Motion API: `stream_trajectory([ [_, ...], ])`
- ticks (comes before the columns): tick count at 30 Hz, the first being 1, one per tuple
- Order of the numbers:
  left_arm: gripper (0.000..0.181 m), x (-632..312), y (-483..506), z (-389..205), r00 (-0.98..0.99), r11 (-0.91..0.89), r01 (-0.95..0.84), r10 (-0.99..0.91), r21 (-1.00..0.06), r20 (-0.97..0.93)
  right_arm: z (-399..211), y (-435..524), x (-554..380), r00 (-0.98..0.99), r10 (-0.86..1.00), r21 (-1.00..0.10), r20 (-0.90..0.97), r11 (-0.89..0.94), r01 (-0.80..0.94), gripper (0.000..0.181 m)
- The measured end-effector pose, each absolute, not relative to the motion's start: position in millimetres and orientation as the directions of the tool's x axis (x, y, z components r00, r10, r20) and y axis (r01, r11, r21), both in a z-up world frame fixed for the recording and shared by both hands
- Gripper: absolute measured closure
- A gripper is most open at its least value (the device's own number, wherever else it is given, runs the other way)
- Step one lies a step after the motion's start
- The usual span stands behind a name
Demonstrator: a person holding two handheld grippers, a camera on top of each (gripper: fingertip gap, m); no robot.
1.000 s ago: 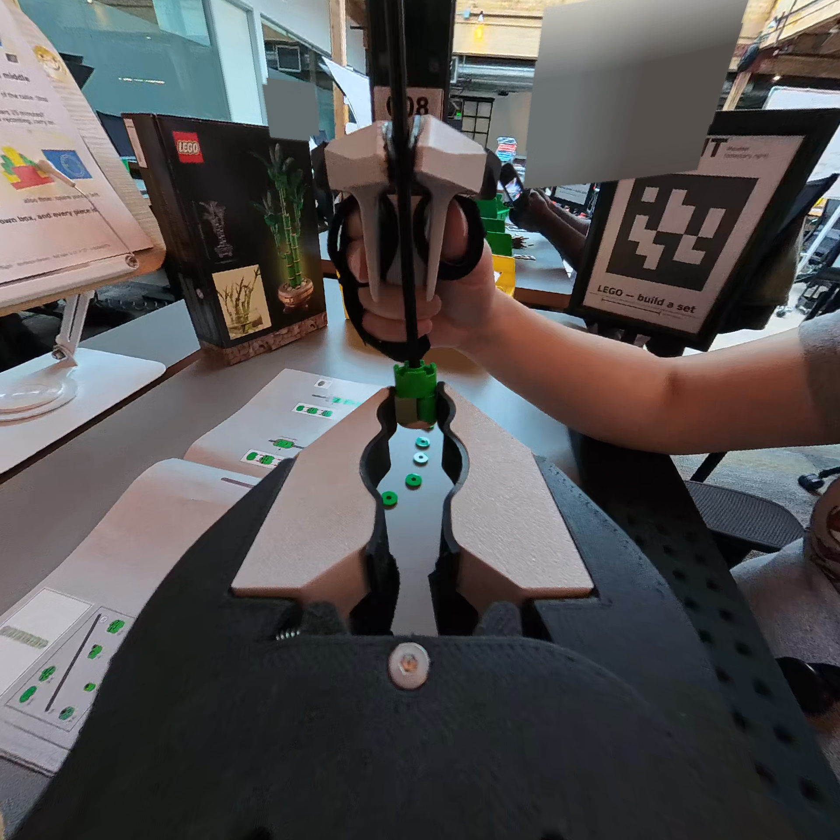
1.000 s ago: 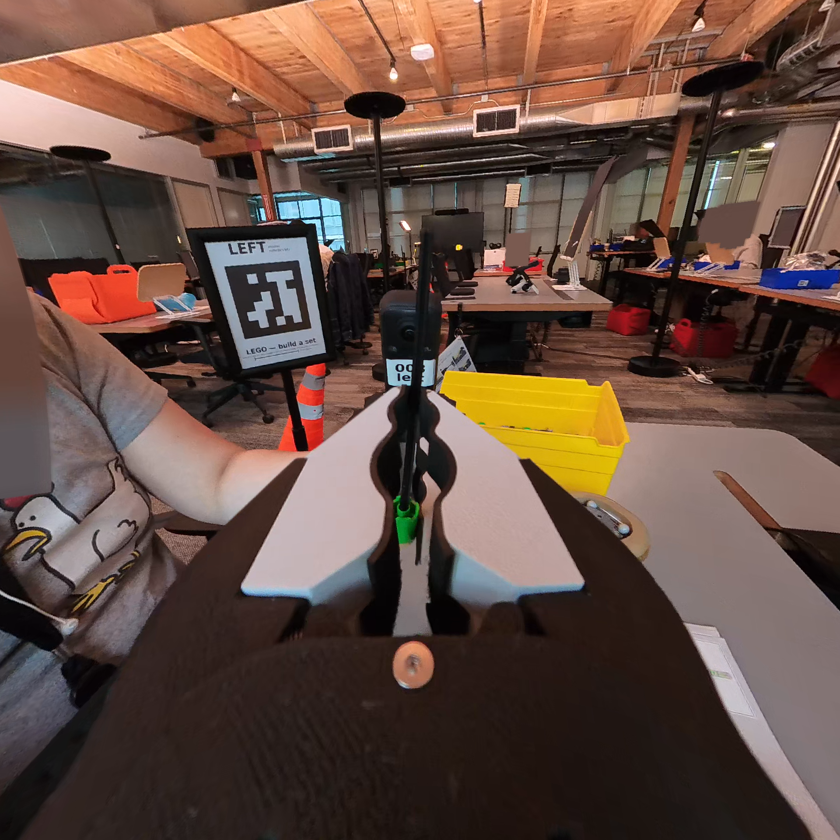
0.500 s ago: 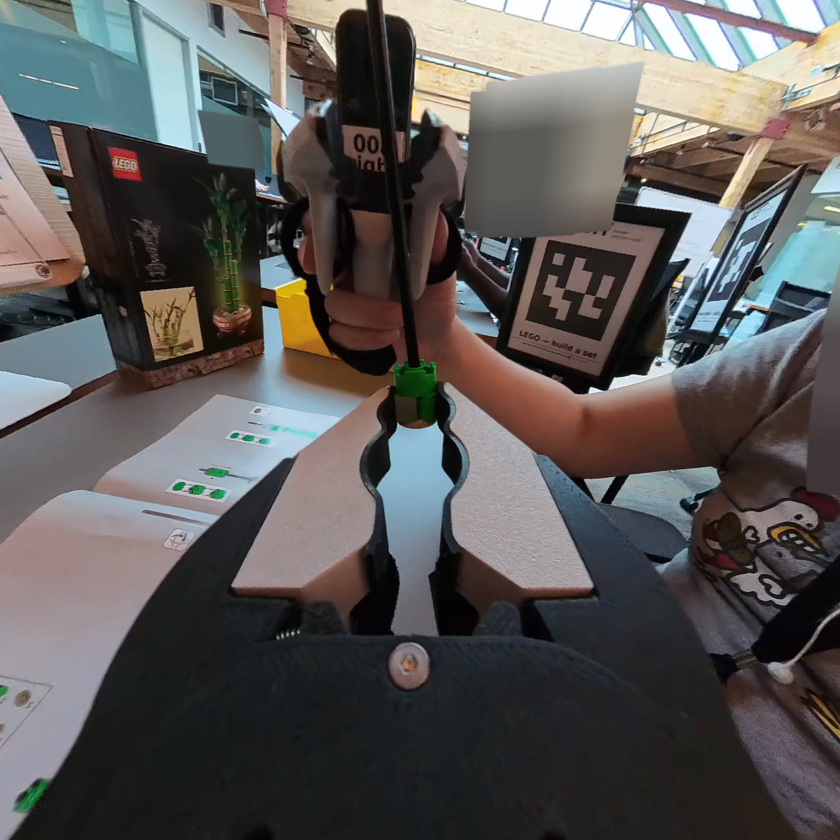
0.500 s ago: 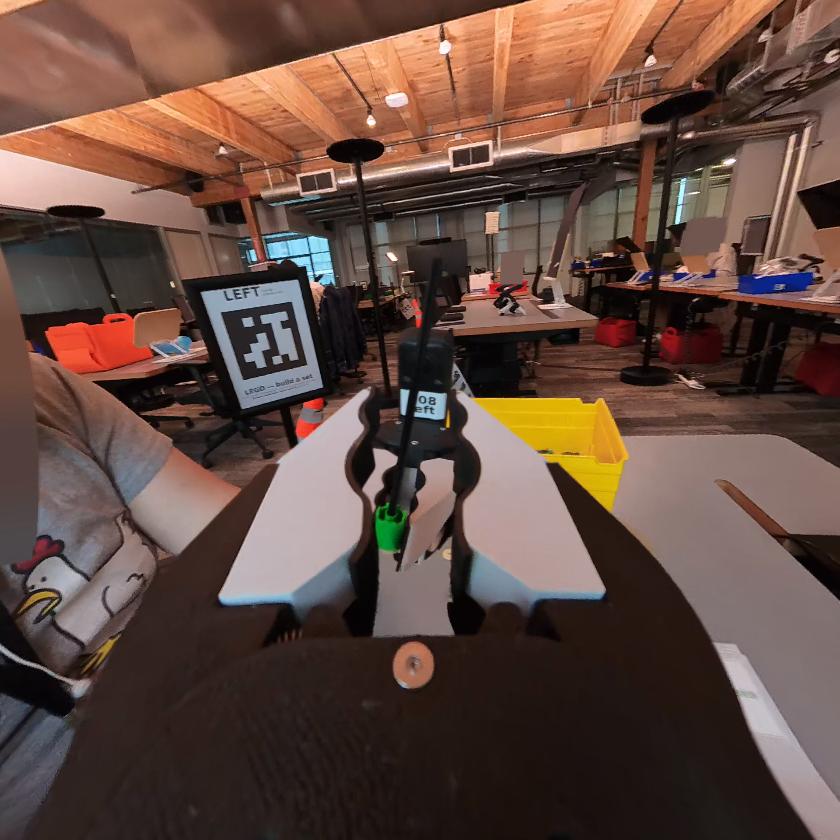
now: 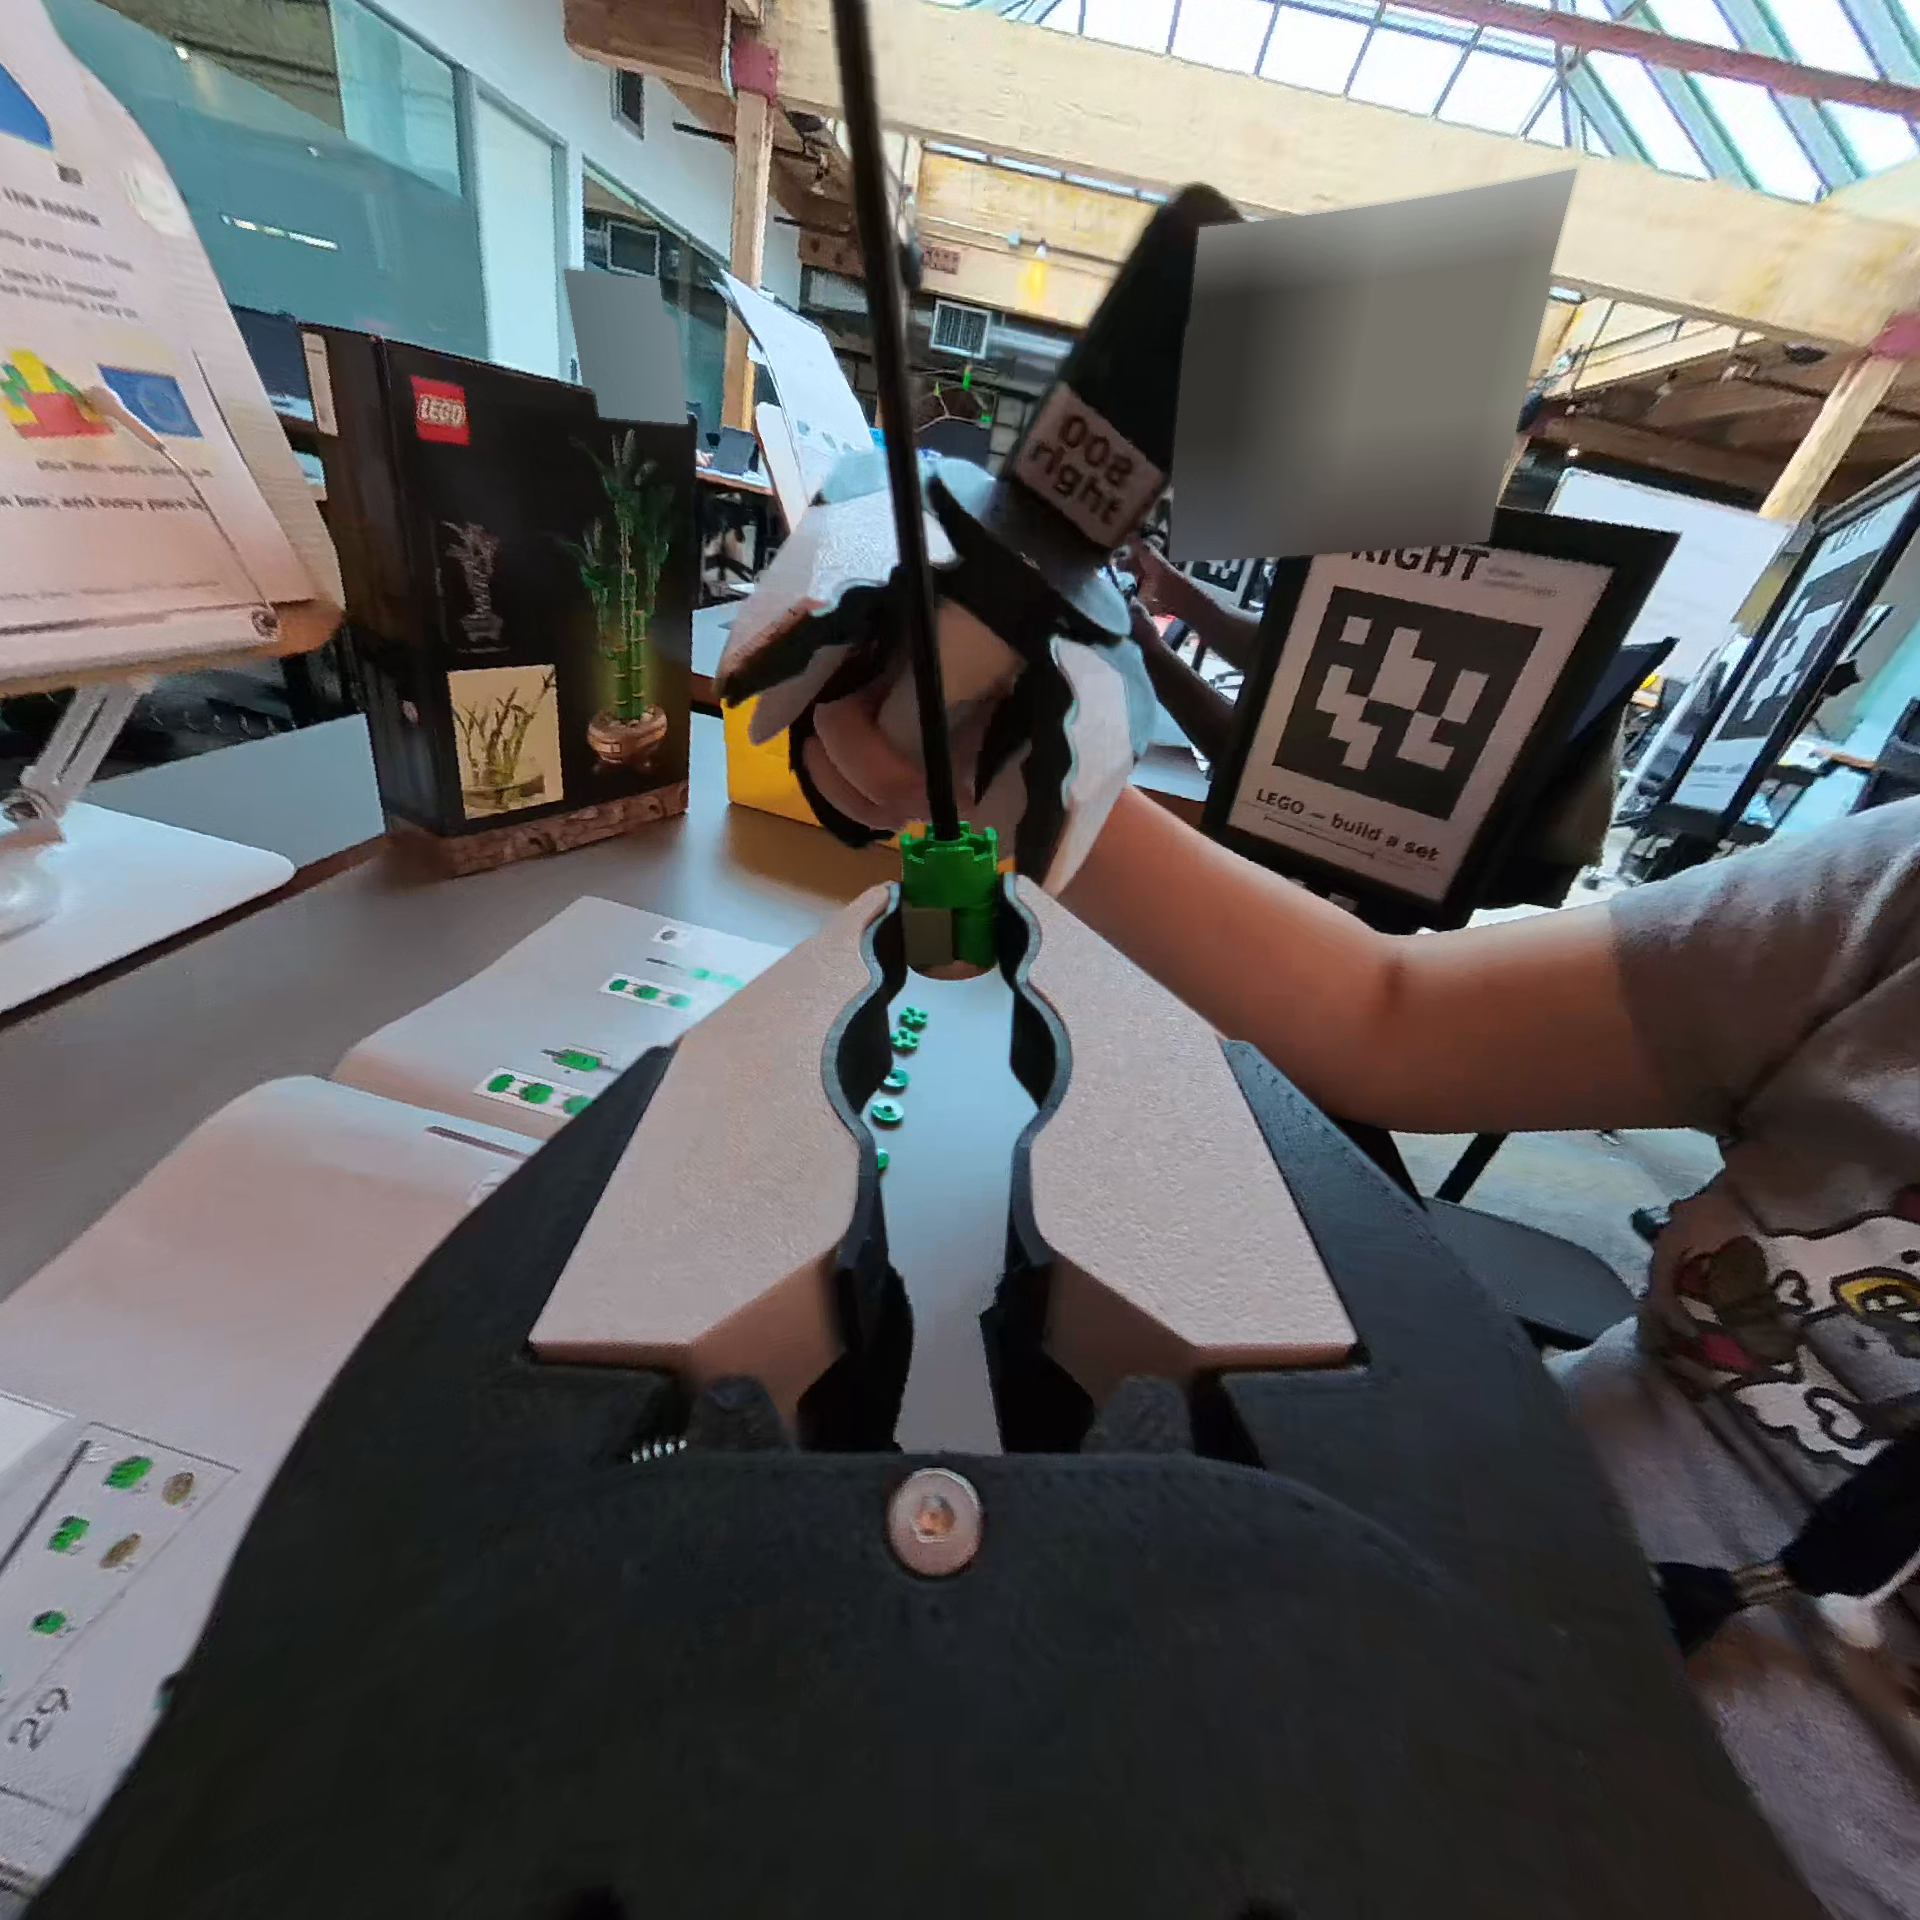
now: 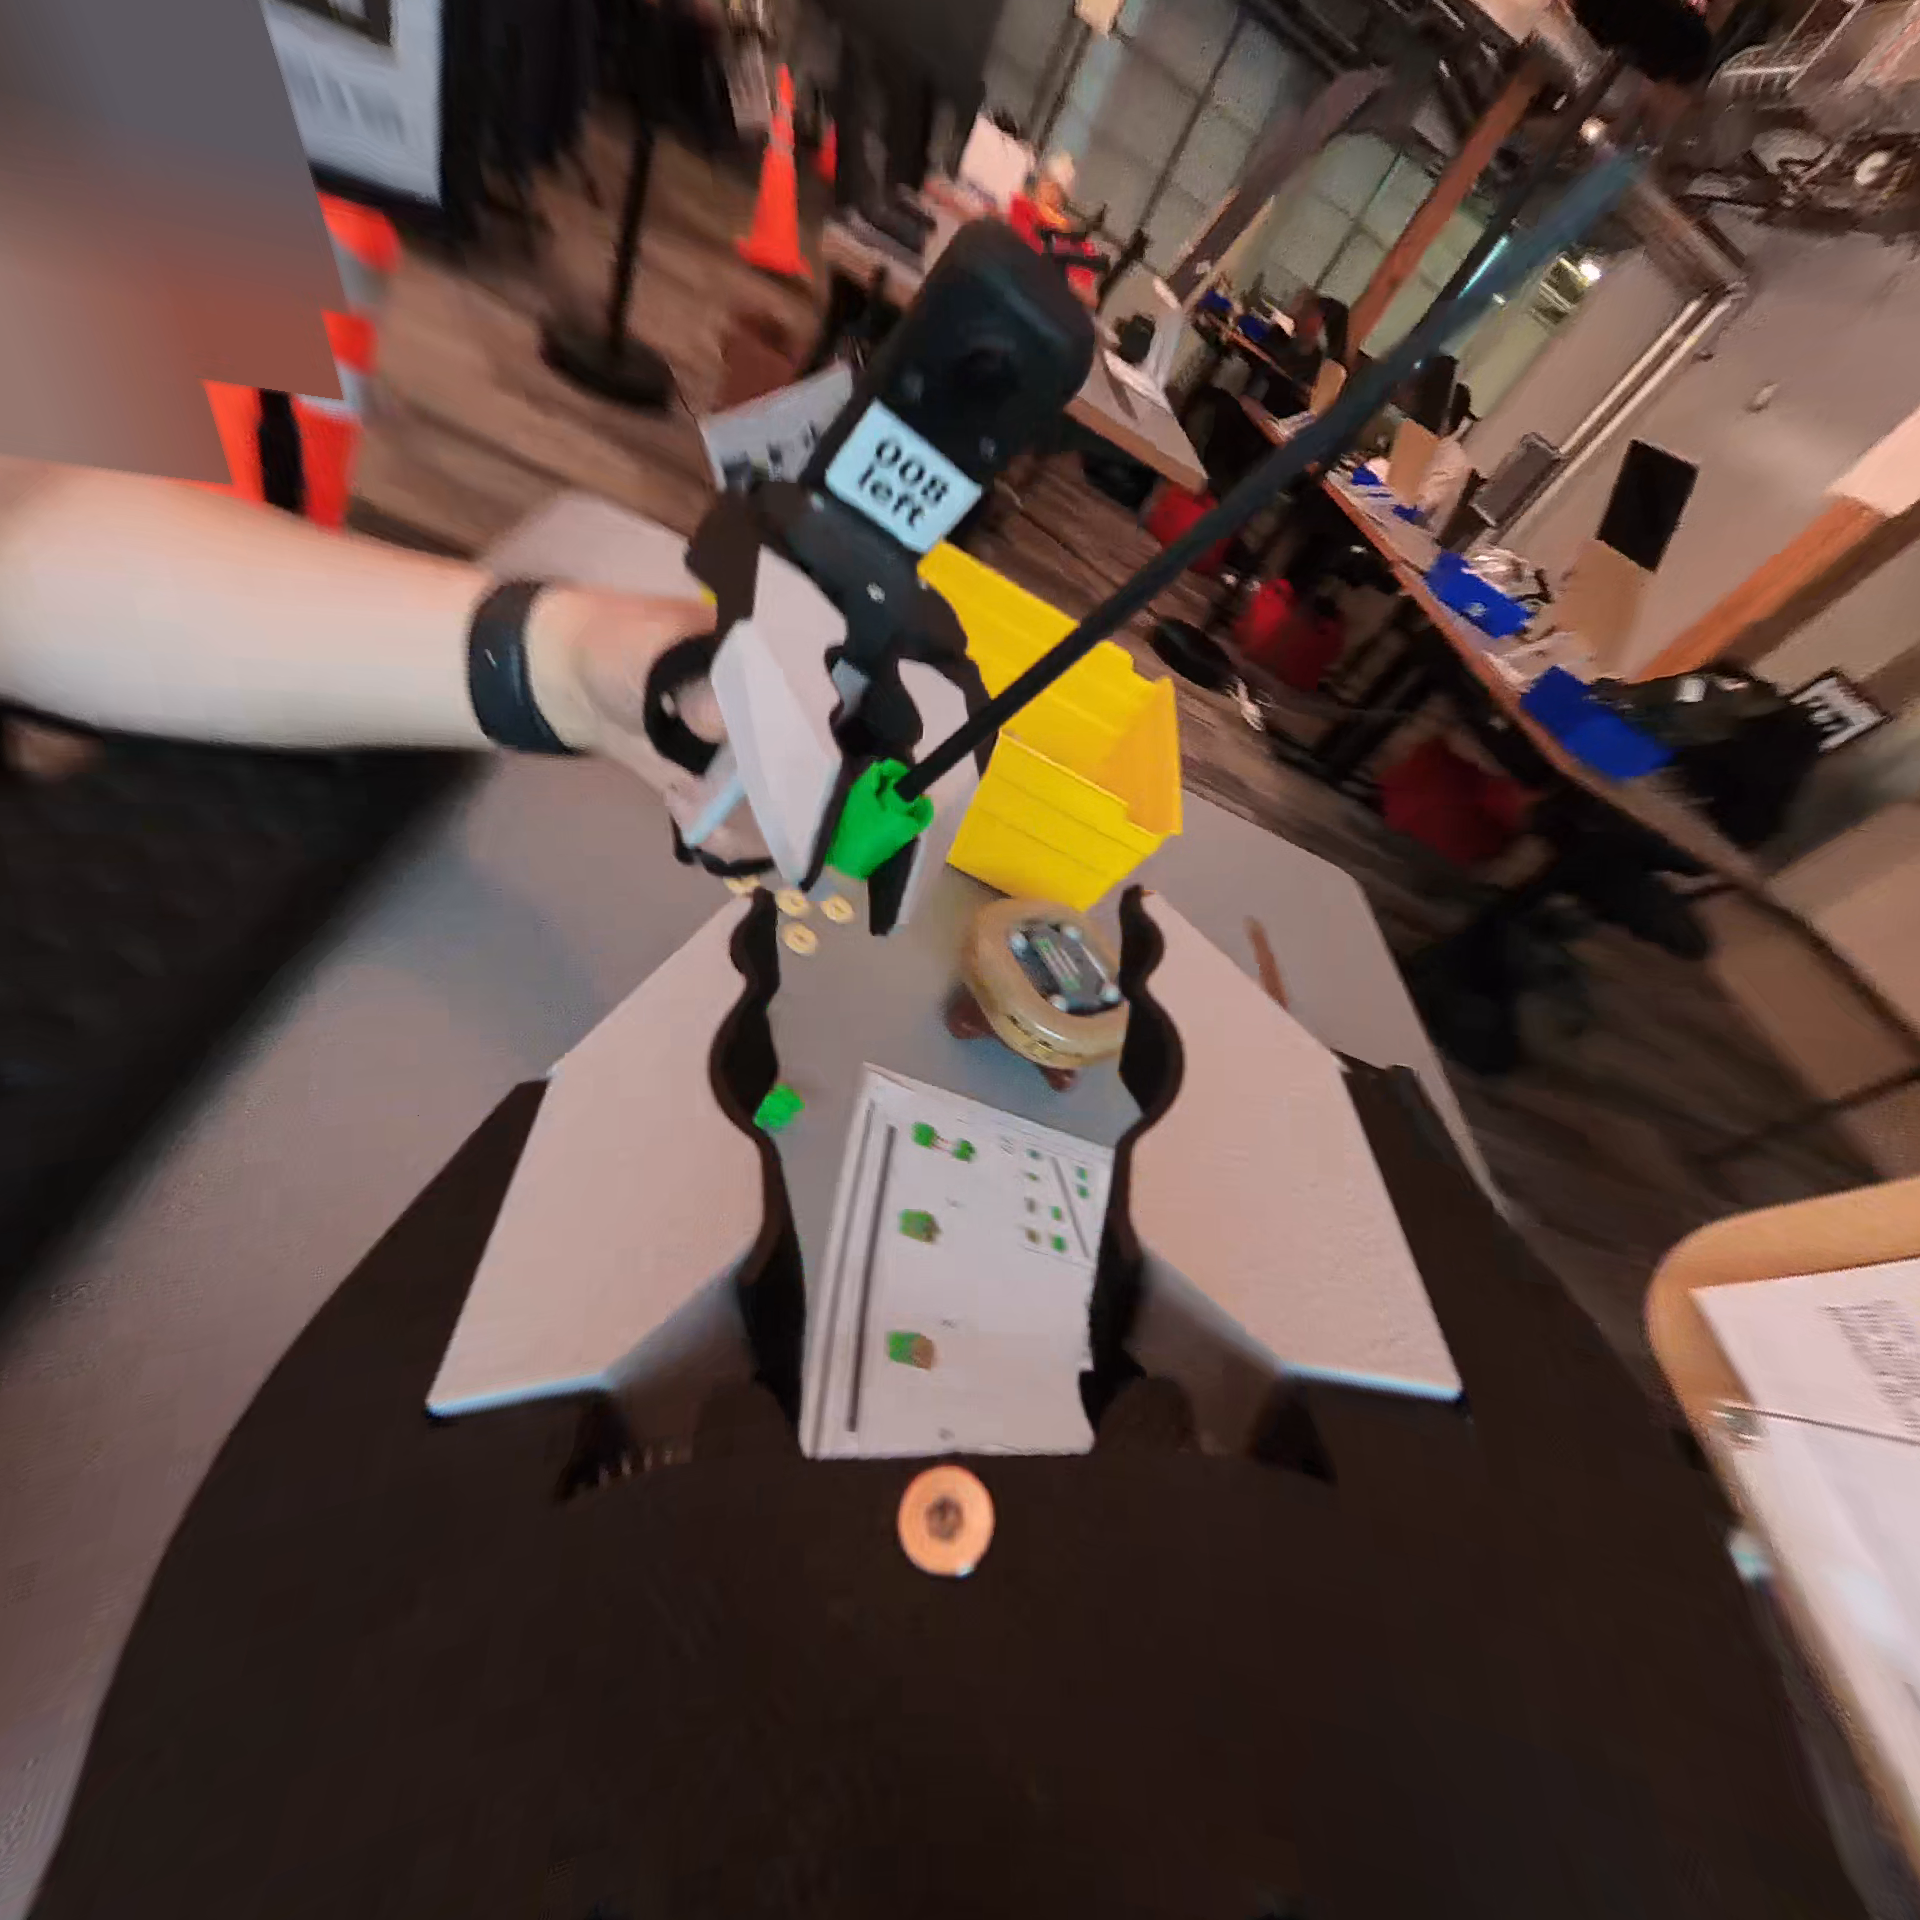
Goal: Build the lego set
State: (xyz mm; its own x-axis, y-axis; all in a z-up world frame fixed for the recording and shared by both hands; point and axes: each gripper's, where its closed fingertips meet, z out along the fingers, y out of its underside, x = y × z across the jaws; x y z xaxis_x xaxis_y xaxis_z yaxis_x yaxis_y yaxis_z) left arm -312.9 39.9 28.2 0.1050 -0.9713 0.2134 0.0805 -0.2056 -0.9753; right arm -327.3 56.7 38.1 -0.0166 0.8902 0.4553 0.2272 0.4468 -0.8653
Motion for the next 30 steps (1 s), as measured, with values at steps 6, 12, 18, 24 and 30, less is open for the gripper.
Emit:
stream_trajectory([
  [6,0.167,-319,41,27,0.101,-0.246,0.07,-0.962,-0.967,0.252,20,62,-347,0.0,0.793,-0.742,0.609,0.57,0.353,0.107],
  [12,0.167,-326,45,30,0.063,-0.331,0.112,-0.939,-0.937,0.339,31,56,-357,0.046,0.704,-0.679,0.709,0.663,0.315,0.124],
  [18,0.167,-331,50,33,0.08,-0.319,0.139,-0.94,-0.938,0.331,31,52,-355,0.024,0.743,-0.711,0.669,0.631,0.31,0.133],
  [24,0.167,-329,65,15,0.322,-0.043,-0.022,-0.946,-0.999,0.033,74,61,-331,0.074,0.975,-0.975,0.21,0.204,0.086,0.136],
  [30,0.167,-315,47,24,0.312,0.091,-0.054,-0.944,-0.994,-0.104,107,46,-328,0.072,0.996,-0.999,0.043,0.041,0.035,0.138],
])
